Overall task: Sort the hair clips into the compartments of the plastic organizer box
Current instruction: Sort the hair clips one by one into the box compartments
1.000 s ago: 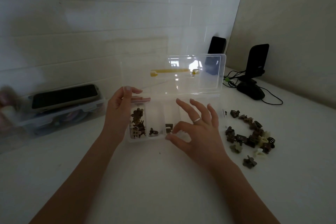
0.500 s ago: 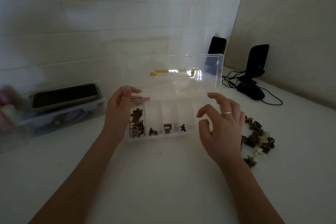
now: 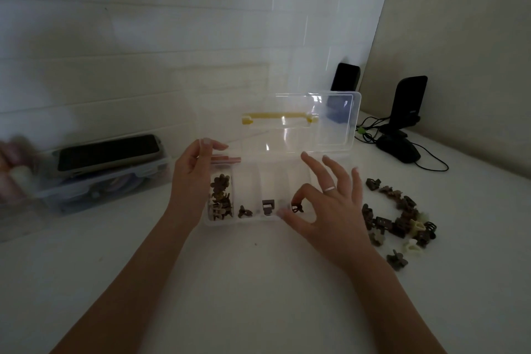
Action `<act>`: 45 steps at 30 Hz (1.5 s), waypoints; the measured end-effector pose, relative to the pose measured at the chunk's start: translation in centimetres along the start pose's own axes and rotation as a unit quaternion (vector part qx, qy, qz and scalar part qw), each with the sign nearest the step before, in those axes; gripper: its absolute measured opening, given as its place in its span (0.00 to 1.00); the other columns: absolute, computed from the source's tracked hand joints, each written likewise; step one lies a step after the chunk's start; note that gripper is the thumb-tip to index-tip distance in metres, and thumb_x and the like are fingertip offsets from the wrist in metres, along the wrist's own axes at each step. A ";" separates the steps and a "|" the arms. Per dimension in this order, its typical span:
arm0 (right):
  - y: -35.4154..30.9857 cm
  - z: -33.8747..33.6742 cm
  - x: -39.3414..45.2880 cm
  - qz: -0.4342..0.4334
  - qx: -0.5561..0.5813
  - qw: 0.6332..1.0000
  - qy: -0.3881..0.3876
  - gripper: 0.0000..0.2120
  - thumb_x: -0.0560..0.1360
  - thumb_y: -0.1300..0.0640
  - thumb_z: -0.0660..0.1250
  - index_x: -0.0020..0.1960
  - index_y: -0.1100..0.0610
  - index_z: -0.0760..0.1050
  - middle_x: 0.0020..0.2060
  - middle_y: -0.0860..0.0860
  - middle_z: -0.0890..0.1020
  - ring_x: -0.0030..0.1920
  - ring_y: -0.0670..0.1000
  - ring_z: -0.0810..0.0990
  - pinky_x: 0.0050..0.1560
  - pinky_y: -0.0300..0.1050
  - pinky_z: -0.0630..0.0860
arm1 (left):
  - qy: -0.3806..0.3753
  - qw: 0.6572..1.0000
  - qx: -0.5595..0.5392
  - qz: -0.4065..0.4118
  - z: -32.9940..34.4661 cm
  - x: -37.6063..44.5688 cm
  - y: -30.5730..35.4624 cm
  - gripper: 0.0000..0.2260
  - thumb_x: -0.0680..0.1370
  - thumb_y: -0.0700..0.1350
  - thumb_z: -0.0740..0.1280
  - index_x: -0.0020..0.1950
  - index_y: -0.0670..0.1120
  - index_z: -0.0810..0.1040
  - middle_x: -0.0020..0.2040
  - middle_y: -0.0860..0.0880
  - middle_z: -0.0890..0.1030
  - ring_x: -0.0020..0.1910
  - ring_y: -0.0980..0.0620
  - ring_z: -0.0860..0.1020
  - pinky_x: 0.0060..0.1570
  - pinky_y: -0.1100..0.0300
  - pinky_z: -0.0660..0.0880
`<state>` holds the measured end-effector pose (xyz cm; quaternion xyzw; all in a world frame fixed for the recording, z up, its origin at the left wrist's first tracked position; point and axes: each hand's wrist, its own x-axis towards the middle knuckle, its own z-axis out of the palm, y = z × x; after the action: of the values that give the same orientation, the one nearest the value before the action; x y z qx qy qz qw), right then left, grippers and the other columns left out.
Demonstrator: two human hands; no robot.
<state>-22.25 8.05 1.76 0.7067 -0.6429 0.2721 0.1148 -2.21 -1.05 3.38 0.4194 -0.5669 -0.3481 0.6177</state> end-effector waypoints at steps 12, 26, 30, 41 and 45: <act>-0.1 -0.8 0.4 -0.017 0.091 0.992 0.081 0.17 0.62 0.36 0.69 0.37 0.48 0.71 0.48 0.44 0.74 0.49 0.44 0.65 0.49 0.41 0.63 | 0.005 1.000 -0.009 -0.006 -0.1 0.1 -0.3 0.15 0.82 0.49 0.55 0.43 0.52 0.79 0.47 0.50 0.82 0.46 0.48 0.81 0.56 0.46 0.75; 0.0 -0.5 0.3 -0.025 0.190 0.981 -0.011 0.12 0.75 0.47 0.60 0.57 0.47 0.72 0.43 0.37 0.74 0.47 0.36 0.69 0.44 0.28 0.64 | 0.008 1.000 -0.015 -0.007 -0.1 0.3 -0.7 0.16 0.83 0.48 0.56 0.41 0.56 0.79 0.45 0.55 0.82 0.46 0.51 0.81 0.57 0.45 0.75; 0.0 -0.2 0.5 -0.025 0.190 0.981 -0.037 0.18 0.76 0.57 0.64 0.65 0.48 0.71 0.48 0.40 0.72 0.48 0.36 0.67 0.51 0.30 0.64 | 0.006 1.000 -0.029 -0.009 0.0 0.2 -0.4 0.15 0.83 0.47 0.55 0.42 0.53 0.78 0.45 0.56 0.82 0.42 0.57 0.81 0.55 0.49 0.76; -1.6 -1.2 0.3 -0.049 0.244 0.957 0.151 0.06 0.71 0.64 0.70 0.44 0.56 0.76 0.43 0.44 0.77 0.43 0.39 0.74 0.44 0.30 0.71 | 0.010 1.000 -0.022 -0.020 -0.1 0.4 -0.7 0.18 0.82 0.50 0.56 0.38 0.60 0.80 0.46 0.55 0.83 0.50 0.45 0.81 0.59 0.40 0.73; -2.7 0.3 0.5 -0.138 0.164 0.970 0.117 0.02 0.74 0.58 0.67 0.45 0.55 0.78 0.54 0.49 0.81 0.57 0.47 0.76 0.57 0.42 0.72 | 0.016 0.999 -0.021 -0.018 -0.1 0.5 -1.0 0.17 0.82 0.51 0.56 0.39 0.59 0.80 0.43 0.55 0.83 0.49 0.44 0.81 0.57 0.38 0.74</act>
<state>-19.52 7.87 2.30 0.7608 -0.4679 0.4366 0.1085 -2.01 -1.84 2.68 0.4218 -0.5419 -0.3644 0.6290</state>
